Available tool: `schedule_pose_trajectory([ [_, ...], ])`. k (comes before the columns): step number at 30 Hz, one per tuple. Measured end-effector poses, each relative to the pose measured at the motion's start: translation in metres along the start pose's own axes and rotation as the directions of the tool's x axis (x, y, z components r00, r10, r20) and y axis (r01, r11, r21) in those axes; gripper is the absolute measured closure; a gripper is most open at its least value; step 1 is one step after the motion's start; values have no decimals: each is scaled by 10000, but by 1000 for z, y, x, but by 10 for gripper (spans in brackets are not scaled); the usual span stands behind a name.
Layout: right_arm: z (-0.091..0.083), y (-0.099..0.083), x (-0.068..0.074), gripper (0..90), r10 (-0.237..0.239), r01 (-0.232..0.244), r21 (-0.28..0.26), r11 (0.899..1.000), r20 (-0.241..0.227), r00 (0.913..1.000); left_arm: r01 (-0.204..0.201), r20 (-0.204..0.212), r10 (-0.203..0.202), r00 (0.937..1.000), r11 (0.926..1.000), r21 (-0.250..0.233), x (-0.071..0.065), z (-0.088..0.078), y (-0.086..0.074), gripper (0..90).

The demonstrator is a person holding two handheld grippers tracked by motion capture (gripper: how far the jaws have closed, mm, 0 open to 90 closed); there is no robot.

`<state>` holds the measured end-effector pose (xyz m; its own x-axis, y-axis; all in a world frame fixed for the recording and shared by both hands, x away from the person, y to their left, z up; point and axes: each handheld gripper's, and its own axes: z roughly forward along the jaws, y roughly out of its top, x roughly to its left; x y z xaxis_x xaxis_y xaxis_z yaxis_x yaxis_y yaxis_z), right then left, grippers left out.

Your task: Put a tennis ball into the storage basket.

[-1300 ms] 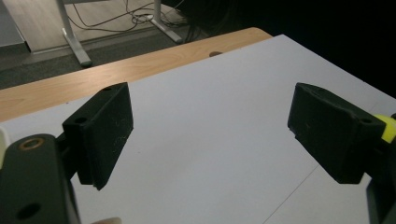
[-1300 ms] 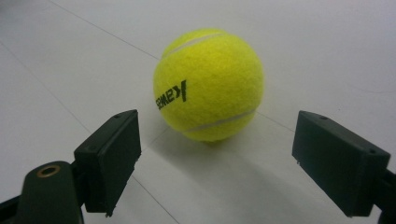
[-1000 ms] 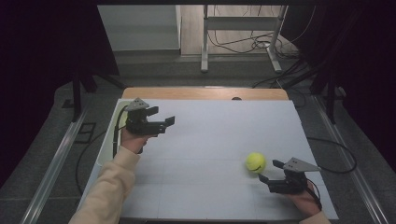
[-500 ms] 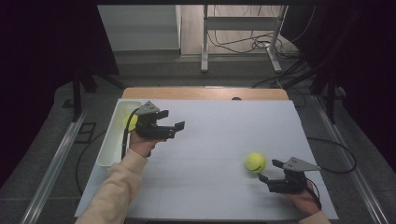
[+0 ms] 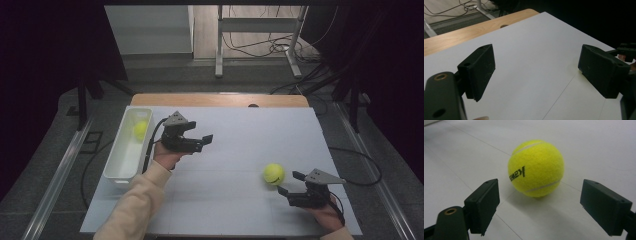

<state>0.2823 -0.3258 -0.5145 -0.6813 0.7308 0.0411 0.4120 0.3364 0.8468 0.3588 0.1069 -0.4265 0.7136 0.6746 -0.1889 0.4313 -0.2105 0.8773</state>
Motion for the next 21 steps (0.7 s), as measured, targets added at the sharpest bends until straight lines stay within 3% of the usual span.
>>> schedule_pose_trajectory([
  [21,0,0,2,164,-165,165,-12,9999,-10,9999,-342,701,310,9971,9984,448,-20,30,-2,142],
])
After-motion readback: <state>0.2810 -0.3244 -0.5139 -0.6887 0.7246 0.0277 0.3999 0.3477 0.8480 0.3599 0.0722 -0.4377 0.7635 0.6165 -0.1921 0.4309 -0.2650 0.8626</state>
